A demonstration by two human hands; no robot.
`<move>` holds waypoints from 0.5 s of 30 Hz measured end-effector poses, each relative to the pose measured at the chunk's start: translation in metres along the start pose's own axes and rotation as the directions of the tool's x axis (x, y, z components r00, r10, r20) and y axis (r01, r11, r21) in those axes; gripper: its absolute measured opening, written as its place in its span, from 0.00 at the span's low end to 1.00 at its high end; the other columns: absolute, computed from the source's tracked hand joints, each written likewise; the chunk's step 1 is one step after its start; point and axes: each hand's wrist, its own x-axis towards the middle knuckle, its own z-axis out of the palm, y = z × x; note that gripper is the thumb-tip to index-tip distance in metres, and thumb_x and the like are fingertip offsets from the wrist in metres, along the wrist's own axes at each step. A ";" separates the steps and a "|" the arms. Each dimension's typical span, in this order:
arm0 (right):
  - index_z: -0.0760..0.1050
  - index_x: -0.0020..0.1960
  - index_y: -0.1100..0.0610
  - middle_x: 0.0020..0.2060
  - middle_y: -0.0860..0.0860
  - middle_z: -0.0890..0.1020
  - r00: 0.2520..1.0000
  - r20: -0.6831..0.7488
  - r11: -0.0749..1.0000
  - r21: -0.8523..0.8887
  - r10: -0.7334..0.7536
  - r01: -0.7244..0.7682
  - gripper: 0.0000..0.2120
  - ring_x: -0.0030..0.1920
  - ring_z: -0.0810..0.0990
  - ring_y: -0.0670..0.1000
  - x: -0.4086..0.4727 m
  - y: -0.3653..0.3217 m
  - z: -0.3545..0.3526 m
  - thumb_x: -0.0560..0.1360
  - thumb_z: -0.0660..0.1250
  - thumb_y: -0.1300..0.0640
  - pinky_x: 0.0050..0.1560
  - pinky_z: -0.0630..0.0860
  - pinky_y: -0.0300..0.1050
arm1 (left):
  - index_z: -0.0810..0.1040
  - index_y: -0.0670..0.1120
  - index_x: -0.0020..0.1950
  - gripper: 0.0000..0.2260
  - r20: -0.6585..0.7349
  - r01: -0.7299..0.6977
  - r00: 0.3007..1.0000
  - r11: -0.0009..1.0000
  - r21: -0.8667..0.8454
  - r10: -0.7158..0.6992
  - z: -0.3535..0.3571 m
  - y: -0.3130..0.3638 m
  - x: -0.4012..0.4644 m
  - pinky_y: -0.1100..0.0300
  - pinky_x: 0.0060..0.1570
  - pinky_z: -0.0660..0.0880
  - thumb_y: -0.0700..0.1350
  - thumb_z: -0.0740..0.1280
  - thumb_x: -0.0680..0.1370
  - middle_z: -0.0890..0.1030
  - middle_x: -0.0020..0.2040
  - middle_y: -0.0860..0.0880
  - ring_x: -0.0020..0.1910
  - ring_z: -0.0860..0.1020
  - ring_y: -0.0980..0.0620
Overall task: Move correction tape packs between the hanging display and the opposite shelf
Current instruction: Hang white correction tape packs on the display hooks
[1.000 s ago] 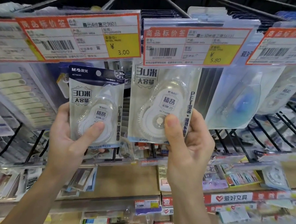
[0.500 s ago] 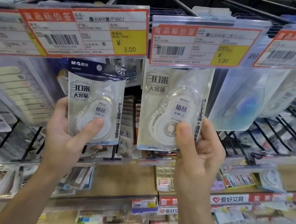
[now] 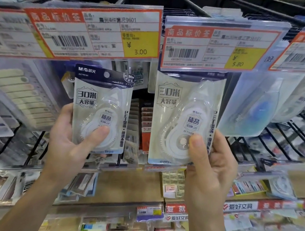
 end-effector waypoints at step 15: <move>0.81 0.56 0.55 0.44 0.48 0.85 0.999 0.022 0.999 -0.018 -0.032 0.033 0.12 0.44 0.84 0.48 -0.006 -0.002 0.001 0.76 0.72 0.50 0.45 0.79 0.40 | 0.73 0.55 0.59 0.20 -0.009 0.033 0.999 0.999 0.006 -0.033 -0.008 -0.001 -0.007 0.61 0.44 0.82 0.39 0.73 0.72 0.85 0.52 0.54 0.50 0.85 0.53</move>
